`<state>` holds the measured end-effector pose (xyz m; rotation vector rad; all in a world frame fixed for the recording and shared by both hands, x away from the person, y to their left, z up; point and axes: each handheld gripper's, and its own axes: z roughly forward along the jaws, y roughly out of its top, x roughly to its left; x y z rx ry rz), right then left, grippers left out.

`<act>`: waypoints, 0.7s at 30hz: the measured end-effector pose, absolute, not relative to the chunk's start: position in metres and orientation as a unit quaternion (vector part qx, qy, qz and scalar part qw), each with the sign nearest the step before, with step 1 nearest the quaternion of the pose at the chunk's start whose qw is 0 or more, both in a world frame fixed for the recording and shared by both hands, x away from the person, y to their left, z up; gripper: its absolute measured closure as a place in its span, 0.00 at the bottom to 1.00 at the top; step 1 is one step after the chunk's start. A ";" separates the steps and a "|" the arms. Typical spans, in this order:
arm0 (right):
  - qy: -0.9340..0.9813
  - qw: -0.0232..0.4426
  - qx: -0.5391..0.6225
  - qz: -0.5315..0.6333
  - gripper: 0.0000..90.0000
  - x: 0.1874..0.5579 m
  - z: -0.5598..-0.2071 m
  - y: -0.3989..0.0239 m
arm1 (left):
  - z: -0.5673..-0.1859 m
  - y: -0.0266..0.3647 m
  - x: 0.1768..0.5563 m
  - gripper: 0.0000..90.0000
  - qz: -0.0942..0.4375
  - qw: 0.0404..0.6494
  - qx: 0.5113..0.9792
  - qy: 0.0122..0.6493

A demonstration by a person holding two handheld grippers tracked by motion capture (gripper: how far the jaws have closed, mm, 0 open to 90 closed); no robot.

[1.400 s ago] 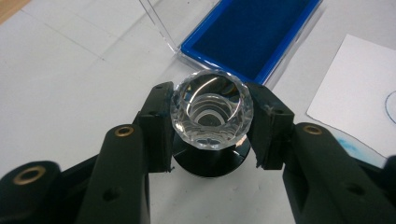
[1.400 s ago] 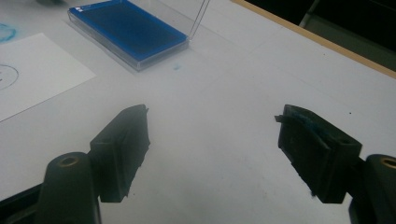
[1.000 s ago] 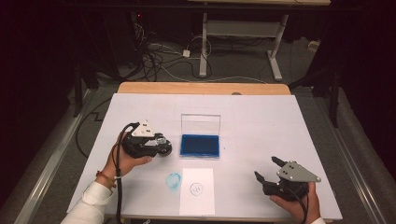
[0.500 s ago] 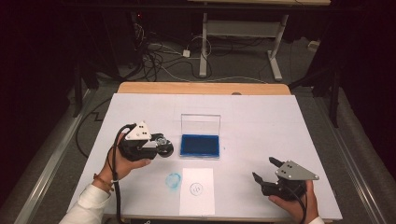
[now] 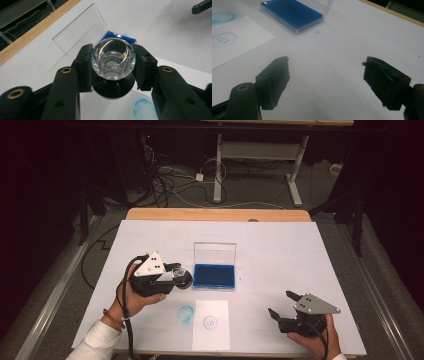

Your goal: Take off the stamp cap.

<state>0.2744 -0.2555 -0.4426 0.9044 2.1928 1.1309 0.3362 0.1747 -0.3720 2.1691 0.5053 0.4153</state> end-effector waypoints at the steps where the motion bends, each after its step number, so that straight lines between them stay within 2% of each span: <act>1: 0.807 0.254 0.333 0.416 0.23 0.274 -0.443 -0.255 | -0.372 0.173 0.335 0.61 0.164 0.426 0.867 0.200; 8: 0.808 0.245 0.305 0.440 0.22 0.282 -0.434 -0.242 | -0.366 0.154 0.325 0.61 0.158 0.431 0.872 0.170; 9: 0.811 0.243 0.296 0.442 0.20 0.284 -0.434 -0.233 | -0.364 0.151 0.323 0.61 0.155 0.432 0.873 0.164; 16: 0.821 0.220 0.273 0.450 0.19 0.292 -0.432 -0.204 | -0.362 0.133 0.323 0.61 0.135 0.450 0.869 0.153; 21: 0.826 0.209 0.248 0.461 0.20 0.305 -0.431 -0.168 | -0.362 0.118 0.320 0.61 0.124 0.454 0.871 0.142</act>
